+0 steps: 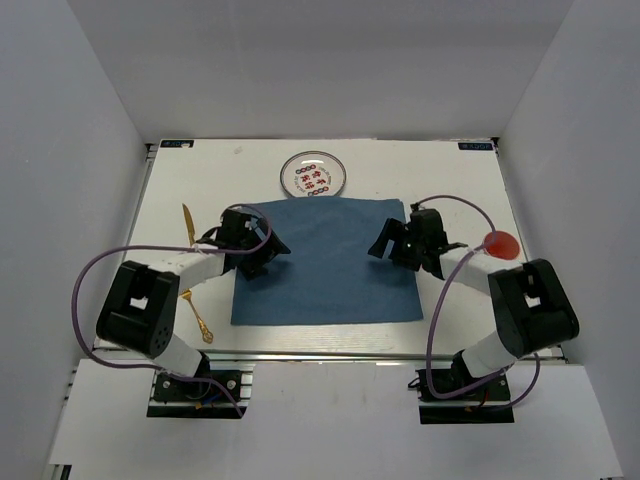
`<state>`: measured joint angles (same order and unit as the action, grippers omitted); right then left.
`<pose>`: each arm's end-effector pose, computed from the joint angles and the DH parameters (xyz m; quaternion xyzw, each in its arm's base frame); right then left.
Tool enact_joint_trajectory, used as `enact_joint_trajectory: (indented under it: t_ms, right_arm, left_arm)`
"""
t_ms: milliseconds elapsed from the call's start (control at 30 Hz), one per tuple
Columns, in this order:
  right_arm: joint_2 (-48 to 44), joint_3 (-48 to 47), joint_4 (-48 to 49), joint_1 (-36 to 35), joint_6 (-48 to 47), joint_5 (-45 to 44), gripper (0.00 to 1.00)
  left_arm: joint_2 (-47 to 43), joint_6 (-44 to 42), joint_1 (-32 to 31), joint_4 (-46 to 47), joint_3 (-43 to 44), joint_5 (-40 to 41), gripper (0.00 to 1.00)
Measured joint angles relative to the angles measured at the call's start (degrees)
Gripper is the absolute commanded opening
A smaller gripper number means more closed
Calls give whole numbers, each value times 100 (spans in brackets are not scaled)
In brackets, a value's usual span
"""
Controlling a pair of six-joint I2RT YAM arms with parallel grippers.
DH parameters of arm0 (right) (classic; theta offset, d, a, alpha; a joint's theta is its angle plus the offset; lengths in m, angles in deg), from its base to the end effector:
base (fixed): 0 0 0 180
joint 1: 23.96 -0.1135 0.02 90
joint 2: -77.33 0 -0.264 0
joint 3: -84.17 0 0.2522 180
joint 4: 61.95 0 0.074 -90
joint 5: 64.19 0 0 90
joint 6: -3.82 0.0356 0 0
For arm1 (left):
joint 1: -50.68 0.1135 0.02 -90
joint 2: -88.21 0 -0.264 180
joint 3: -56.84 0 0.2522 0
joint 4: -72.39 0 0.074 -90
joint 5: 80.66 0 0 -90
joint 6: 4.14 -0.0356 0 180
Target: Set the dinner table for one person
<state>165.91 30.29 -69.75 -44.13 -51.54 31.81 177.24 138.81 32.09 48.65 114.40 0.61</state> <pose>0.2817 0.1074 0.1599 0.0942 0.9094 0.2276 0.3350 0.2759 -0.0985 0.1561 -0.2593 0.9158 -0.2332 0.1994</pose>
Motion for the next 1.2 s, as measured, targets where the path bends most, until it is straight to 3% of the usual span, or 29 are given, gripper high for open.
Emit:
enact_joint_trajectory:
  t_ms: [367, 800, 1200]
  right_arm:
    - [-273, 166, -240, -15, 251, -59, 89]
    - [-337, 289, -103, -15, 529, -125, 89]
    - [-308, 190, -260, -11, 527, -160, 89]
  left_arm:
    - [-297, 136, -164, -393, -144, 195, 98]
    - [715, 28, -118, -1255, 1169, 531, 98]
    - [428, 52, -136, -1357, 927, 778, 98]
